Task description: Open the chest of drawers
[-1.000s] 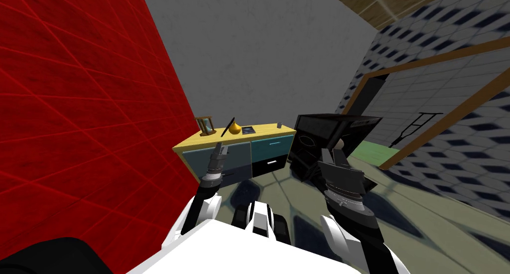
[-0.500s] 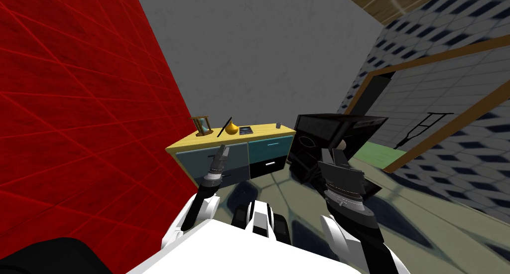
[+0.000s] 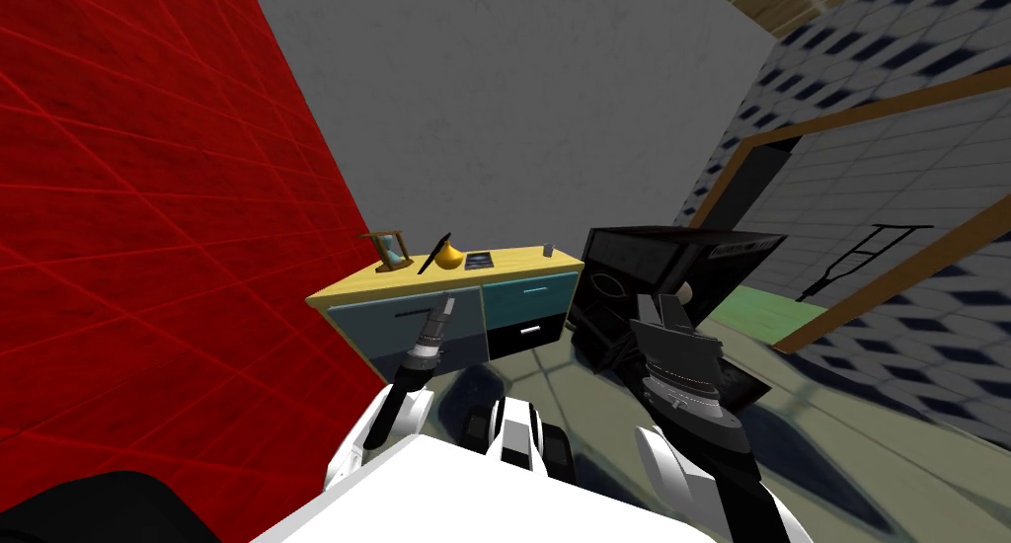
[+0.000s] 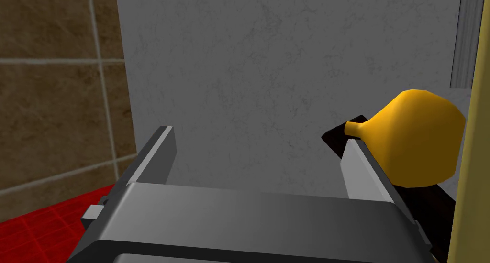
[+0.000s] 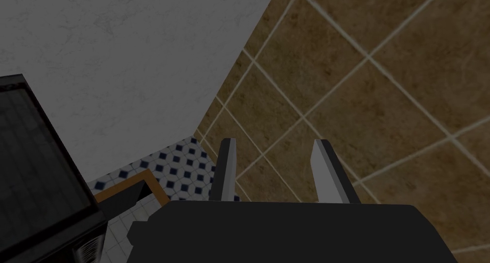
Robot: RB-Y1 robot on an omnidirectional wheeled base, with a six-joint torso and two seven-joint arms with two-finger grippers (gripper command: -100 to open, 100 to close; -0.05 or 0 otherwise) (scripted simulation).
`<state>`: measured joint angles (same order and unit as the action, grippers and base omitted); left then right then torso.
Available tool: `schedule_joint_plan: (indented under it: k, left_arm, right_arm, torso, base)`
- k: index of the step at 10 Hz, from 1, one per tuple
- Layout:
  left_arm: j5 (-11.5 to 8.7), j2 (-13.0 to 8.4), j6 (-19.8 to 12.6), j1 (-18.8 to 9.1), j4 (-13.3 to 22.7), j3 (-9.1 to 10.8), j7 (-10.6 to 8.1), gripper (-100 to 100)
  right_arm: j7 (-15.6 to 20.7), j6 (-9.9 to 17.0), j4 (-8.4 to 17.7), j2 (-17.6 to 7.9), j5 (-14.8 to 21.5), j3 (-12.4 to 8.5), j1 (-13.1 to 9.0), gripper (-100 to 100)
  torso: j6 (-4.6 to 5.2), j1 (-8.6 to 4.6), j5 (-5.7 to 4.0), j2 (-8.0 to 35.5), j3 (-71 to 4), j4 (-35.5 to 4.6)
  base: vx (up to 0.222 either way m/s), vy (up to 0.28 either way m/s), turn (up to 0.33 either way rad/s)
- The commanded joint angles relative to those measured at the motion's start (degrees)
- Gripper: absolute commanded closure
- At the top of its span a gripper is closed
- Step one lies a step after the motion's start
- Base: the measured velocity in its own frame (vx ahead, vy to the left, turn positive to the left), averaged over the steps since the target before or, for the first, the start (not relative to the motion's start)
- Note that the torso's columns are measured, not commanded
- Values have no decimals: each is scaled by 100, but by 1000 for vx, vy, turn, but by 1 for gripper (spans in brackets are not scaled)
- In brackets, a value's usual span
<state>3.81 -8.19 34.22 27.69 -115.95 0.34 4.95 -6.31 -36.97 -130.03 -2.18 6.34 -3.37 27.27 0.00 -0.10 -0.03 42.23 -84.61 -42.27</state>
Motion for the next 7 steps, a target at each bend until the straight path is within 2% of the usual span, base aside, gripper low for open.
schedule_joint_plan:
  k: [1,2,7]
  left_arm:
    - [-15,-34,8,-81,380,74,41,-100]
    - [-15,-34,8,-81,380,74,41,-100]
    - [-45,-108,3,-233,1017,210,100,-100]
  right_arm:
    - [0,0,0,0,0,0,0,0]
    - [0,0,0,0,0,0,0,0]
    - [0,0,0,0,0,0,-1,0]
  torso:
    - [-1,10,2,6,4,-2]
    - [-1,14,4,9,6,-3]
    - [0,-2,-1,-2,-1,0]
  base:
    - [128,-142,37]
    - [83,-97,19]
    - [92,-126,31]
